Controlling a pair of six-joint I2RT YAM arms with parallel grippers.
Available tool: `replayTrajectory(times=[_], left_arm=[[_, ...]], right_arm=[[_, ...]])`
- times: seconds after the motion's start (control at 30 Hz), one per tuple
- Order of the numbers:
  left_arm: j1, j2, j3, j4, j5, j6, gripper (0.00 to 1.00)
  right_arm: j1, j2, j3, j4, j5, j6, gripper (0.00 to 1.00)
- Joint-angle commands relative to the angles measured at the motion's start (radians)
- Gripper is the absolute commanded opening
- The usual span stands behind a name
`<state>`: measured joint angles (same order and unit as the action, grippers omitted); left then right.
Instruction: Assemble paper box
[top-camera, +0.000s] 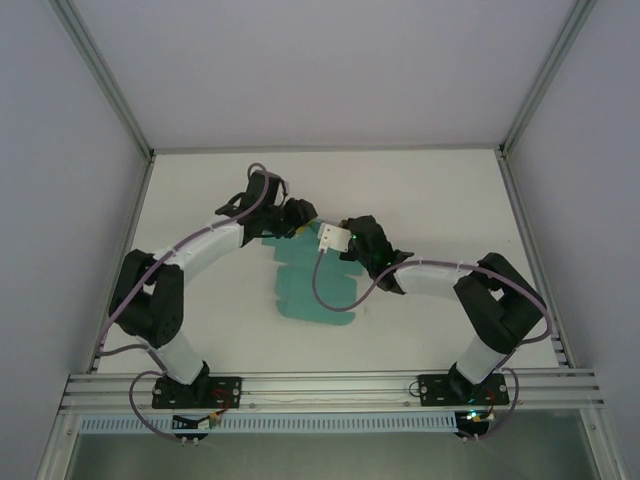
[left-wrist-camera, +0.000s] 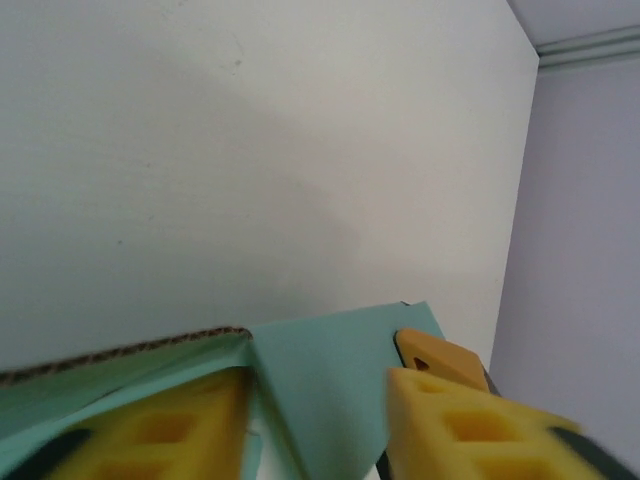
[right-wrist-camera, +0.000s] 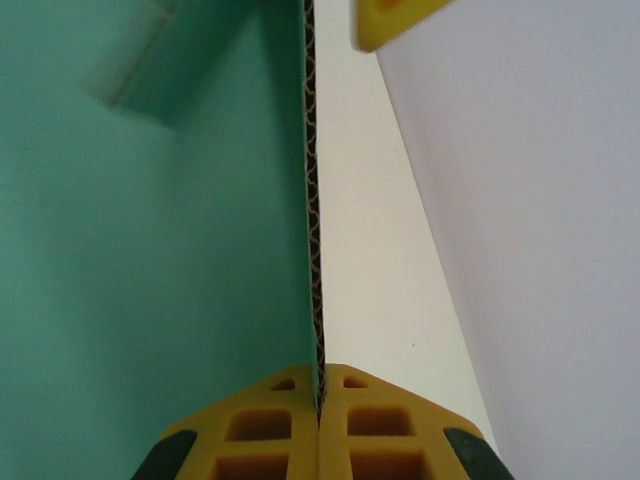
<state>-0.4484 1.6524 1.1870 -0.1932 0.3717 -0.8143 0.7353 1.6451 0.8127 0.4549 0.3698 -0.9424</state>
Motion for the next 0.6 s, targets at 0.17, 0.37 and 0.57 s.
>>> replayTrajectory(times=[0.17,0.37,0.57], left_arm=[[0.013,-0.368,-0.155,-0.321,-0.400,0.220,0.92],[0.143,-0.512,-0.372,-0.393,-0.451,0.266,1.00],[0.151,-0.451,-0.457,-0.248,-0.398,0.293,1.00]], right_arm=[[-0.011,-0.032,0.003,-0.010,0.013,0.052,0.00],[-0.030,-0.085,0.003,-0.059,-0.004,0.079,0.00],[-0.035,-0.117,-0.006,-0.103,-0.072,0.129,0.00]])
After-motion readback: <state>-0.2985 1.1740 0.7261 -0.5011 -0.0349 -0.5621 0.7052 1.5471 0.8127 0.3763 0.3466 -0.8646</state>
